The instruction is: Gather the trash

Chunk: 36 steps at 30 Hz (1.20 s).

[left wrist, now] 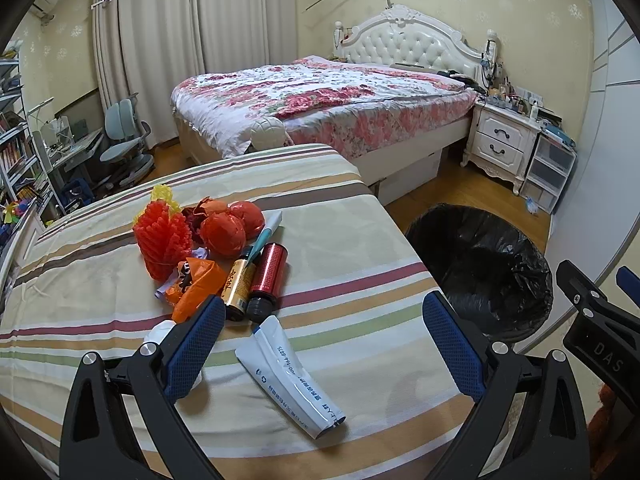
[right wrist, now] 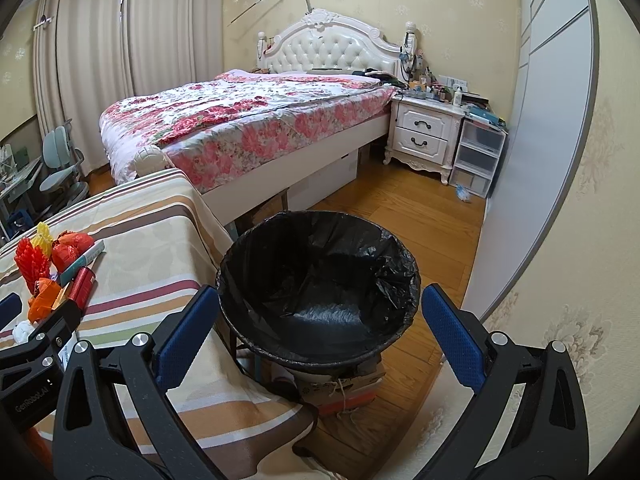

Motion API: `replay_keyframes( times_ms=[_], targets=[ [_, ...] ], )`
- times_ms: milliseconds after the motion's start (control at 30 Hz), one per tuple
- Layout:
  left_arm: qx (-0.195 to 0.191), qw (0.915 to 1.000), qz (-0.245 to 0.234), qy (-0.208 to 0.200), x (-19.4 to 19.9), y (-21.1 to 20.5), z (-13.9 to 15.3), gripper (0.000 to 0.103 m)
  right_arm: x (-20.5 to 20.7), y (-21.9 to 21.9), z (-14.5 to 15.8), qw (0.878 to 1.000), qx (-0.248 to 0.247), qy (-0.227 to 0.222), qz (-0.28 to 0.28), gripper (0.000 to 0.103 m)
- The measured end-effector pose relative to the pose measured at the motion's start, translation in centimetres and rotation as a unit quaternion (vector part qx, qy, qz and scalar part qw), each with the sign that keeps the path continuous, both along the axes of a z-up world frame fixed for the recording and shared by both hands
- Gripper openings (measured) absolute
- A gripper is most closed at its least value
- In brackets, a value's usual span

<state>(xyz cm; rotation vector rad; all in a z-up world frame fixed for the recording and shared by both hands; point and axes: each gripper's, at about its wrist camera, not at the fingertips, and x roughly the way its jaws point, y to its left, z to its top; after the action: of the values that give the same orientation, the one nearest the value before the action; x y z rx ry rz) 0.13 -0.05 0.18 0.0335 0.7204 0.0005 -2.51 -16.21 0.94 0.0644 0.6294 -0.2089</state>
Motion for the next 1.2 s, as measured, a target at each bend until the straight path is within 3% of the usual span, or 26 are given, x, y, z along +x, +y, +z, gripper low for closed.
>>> replay_keyframes(
  times_ms=[500, 733, 1200],
  targets=[
    [0.005, 1.0000, -0.002, -0.002, 0.0, -0.1, 0.1, 0.096, -0.4, -0.9, -0.3, 1.000, 0.000, 0.002, 0.002, 0.099],
    [0.003, 1.0000, 0.007, -0.001, -0.2, 0.2, 0.1, 0.096, -1.6, -1.0, -2.0, 1.000, -0.002, 0.003, 0.009, 0.099],
    [-0.006, 0.9996, 0.025, -0.011, -1.9, 3.3, 1.0, 0.096, -2.9, 1.9, -0.2, 0.999, -0.017, 0.002, 0.036, 0.099]
  ],
)
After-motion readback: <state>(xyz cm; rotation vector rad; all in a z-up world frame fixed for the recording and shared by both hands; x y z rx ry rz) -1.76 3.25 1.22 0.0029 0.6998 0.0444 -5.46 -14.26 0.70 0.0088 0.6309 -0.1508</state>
